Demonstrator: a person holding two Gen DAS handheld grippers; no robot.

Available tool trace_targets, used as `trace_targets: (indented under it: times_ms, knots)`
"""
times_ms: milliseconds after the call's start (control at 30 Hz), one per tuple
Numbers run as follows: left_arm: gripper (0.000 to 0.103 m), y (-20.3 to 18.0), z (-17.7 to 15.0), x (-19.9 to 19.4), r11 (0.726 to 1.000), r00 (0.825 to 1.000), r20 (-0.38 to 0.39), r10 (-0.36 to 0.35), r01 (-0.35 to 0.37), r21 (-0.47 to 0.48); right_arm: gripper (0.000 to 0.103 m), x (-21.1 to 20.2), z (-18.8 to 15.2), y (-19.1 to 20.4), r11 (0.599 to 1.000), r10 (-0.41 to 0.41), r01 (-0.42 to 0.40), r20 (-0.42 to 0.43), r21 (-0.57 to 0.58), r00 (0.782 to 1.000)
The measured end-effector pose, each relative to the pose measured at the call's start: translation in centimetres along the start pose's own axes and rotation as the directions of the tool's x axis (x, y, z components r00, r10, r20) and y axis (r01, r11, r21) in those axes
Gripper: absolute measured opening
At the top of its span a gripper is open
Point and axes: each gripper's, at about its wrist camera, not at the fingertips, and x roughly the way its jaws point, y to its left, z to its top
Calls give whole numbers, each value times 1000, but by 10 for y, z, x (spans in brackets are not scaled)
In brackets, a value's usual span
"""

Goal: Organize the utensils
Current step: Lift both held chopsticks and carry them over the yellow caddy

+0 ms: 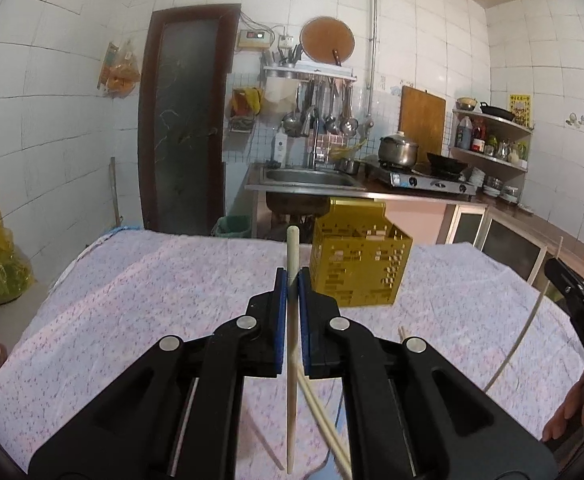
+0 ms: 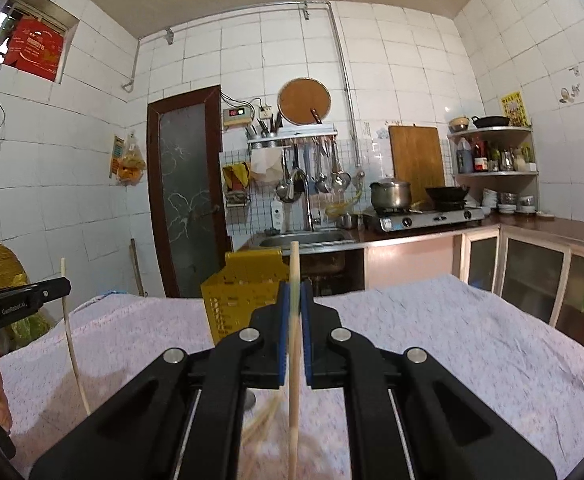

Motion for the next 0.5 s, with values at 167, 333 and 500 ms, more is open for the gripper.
trace_targets:
  times_ms: [167, 333, 500]
  knots:
    - [5, -6, 34, 16, 1000, 999, 50, -16, 17, -10, 6, 31, 25, 8, 1000, 24, -24, 36, -8, 999]
    - [5, -20, 89, 44, 999, 990, 133, -35, 38, -15, 6, 69, 62, 15, 999, 32, -31, 105, -16, 994]
    - [5, -42, 137, 87, 998, 977, 204, -61, 61, 5, 6, 118, 100, 19, 1000, 20, -18, 154, -17, 988]
